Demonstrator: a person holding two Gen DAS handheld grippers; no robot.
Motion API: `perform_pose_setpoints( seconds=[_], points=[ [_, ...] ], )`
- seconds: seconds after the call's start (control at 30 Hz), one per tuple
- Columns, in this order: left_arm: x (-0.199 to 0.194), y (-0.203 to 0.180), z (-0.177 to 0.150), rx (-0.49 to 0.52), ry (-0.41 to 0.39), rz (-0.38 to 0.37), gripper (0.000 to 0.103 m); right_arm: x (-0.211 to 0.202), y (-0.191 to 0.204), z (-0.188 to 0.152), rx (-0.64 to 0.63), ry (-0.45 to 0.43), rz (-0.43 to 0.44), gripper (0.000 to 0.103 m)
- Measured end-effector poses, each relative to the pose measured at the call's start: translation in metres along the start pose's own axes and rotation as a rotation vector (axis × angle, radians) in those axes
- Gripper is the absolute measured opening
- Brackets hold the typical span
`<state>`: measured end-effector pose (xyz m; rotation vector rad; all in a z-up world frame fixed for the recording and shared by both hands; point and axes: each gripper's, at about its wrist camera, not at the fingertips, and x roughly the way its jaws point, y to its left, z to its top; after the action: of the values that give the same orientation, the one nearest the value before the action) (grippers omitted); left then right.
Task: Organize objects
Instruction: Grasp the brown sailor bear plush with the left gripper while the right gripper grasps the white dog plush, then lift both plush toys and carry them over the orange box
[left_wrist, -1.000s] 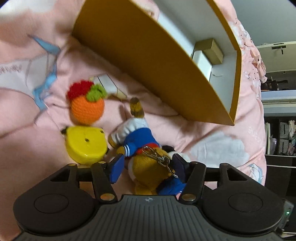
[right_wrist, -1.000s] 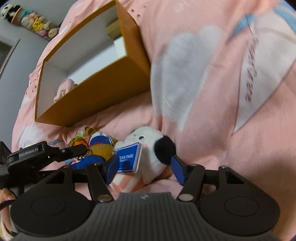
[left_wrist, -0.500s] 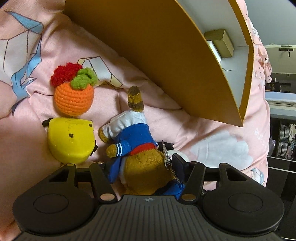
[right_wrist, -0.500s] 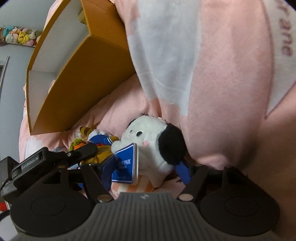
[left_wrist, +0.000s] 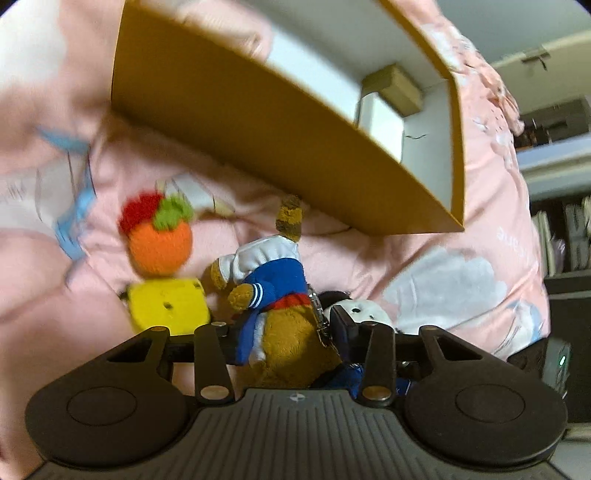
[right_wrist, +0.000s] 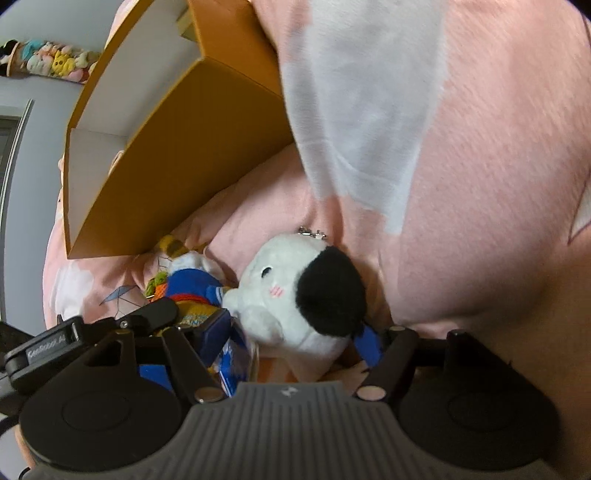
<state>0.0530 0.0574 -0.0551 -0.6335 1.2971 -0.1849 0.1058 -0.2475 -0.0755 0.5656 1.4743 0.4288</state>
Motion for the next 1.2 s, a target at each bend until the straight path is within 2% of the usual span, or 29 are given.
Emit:
perform_pose_setpoints(
  seconds=[0.1, 0.2, 0.5, 0.6, 0.7, 0.83, 0.87, 0.9, 0.93, 0.97, 1.0, 1.03, 1.1, 1.2],
  points=[
    [-0.015, -0.014, -0.005, 0.14, -0.077, 0.113, 0.047, -0.001, -0.002, 0.001, 0.024, -0.008, 0.015, 0.073],
    [-0.02, -0.017, -0.006, 0.204, -0.095, 0.152, 0.048, 0.001, -0.001, 0.001, 0.028, -0.015, 0.018, 0.072],
    [0.002, -0.012, -0.007, 0.178, -0.033, 0.151, 0.053, 0.013, 0.03, -0.009, -0.127, -0.033, -0.092, 0.072],
    [0.005, -0.014, -0.008, 0.175, -0.022, 0.149, 0.051, 0.016, 0.037, -0.012, -0.158, -0.041, -0.107, 0.069],
    [-0.001, -0.017, -0.011, 0.19, -0.04, 0.142, 0.048, 0.019, 0.048, -0.01, -0.187, -0.055, -0.115, 0.063],
    [-0.022, -0.024, -0.016, 0.241, -0.106, 0.097, 0.045, -0.002, 0.052, -0.011, -0.265, -0.1, -0.107, 0.062],
    [-0.029, -0.026, -0.017, 0.259, -0.124, 0.078, 0.043, -0.011, 0.05, -0.01, -0.283, -0.111, -0.105, 0.062],
    [-0.036, -0.028, -0.018, 0.275, -0.143, 0.064, 0.027, -0.016, 0.053, -0.01, -0.299, -0.123, -0.105, 0.061],
    [-0.043, -0.031, -0.018, 0.292, -0.155, 0.039, 0.015, -0.022, 0.057, -0.01, -0.32, -0.138, -0.103, 0.061],
    [-0.05, -0.033, -0.018, 0.303, -0.166, 0.008, 0.013, -0.028, 0.062, -0.009, -0.342, -0.154, -0.1, 0.061],
    [-0.057, -0.035, -0.018, 0.314, -0.175, -0.014, 0.003, -0.034, 0.068, -0.009, -0.366, -0.171, -0.095, 0.061],
    [-0.063, -0.039, -0.018, 0.332, -0.191, -0.025, 0.0, -0.04, 0.072, -0.008, -0.387, -0.185, -0.09, 0.061],
    [-0.07, -0.047, -0.017, 0.369, -0.217, -0.008, 0.0, -0.056, 0.081, -0.002, -0.428, -0.208, -0.086, 0.061],
    [-0.071, -0.05, -0.013, 0.378, -0.203, -0.003, 0.001, -0.07, 0.089, 0.002, -0.47, -0.219, -0.088, 0.061]
  ],
)
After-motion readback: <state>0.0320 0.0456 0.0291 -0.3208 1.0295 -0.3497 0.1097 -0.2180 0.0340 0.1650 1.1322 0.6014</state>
